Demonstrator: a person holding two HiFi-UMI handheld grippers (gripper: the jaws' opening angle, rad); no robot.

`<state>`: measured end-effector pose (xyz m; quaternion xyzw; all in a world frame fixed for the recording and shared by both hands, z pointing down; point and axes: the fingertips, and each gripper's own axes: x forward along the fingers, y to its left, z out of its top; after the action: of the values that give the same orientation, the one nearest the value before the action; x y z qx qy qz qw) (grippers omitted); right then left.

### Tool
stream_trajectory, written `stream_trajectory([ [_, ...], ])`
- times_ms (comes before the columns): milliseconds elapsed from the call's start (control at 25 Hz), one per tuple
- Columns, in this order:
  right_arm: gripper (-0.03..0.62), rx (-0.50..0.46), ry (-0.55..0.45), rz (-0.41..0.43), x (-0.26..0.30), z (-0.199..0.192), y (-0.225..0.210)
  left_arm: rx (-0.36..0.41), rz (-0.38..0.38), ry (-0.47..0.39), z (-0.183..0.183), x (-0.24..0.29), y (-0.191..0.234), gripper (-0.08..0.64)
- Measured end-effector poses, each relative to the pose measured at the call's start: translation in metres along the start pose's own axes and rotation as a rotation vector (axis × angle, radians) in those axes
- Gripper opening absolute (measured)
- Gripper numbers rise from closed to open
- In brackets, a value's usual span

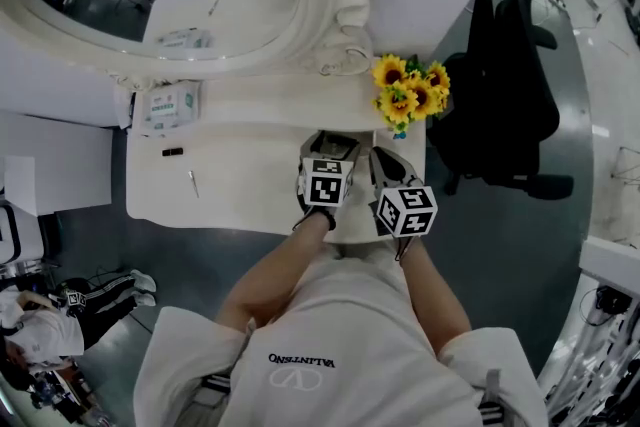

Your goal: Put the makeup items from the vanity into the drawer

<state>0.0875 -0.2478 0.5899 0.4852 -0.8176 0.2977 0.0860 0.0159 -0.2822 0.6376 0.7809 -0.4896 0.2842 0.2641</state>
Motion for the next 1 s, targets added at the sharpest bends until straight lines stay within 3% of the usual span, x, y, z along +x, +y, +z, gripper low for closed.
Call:
stream_trajectory([
  [400,0.012,-0.01,-0.004,0.002,-0.002,0.0,0.006,-0.014,0.002,-0.069,0.004,-0.016,0.005,0.322],
  [1000,0.012,-0.044,-0.052,0.0,-0.016,0.007,0.027,0.036,0.07,-0.2,0.004,-0.071,0.029,0.01],
])
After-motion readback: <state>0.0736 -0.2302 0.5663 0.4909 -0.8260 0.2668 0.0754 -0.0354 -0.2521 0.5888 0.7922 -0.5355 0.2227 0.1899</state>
